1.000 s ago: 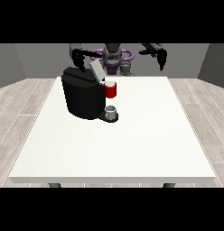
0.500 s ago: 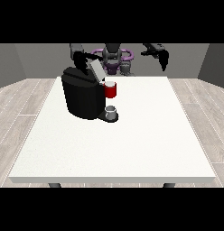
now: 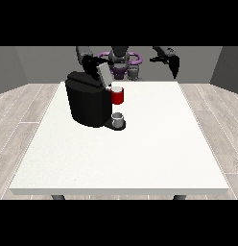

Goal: Insert the coffee pod into the coffee machine and close the lid

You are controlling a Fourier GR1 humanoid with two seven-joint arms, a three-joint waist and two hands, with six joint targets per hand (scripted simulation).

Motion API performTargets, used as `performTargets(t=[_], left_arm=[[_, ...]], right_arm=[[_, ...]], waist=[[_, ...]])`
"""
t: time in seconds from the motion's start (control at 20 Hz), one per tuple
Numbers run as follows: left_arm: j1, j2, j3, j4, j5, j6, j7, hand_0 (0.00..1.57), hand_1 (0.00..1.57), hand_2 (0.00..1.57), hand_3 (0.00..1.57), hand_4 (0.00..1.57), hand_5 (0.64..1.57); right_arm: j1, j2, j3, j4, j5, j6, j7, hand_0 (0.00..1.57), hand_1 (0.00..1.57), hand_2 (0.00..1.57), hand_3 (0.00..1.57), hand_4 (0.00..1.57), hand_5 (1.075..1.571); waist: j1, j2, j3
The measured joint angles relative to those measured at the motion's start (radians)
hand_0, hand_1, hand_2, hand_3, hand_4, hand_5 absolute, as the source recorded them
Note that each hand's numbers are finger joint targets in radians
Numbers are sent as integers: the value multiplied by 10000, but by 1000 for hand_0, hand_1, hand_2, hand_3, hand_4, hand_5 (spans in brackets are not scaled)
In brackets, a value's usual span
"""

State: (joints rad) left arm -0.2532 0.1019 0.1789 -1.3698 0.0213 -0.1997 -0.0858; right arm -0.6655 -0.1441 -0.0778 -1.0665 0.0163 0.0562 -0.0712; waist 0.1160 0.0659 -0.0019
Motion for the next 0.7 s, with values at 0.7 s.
performTargets(t=[0.7], left_arm=[[-102,210,18,276,210,73,-14,0,0,0,0,181,1571]], right_arm=[[-1136,359,542,580,840,-191,365,0,0,0,0,149,1571]], waist=[[169,77,14]])
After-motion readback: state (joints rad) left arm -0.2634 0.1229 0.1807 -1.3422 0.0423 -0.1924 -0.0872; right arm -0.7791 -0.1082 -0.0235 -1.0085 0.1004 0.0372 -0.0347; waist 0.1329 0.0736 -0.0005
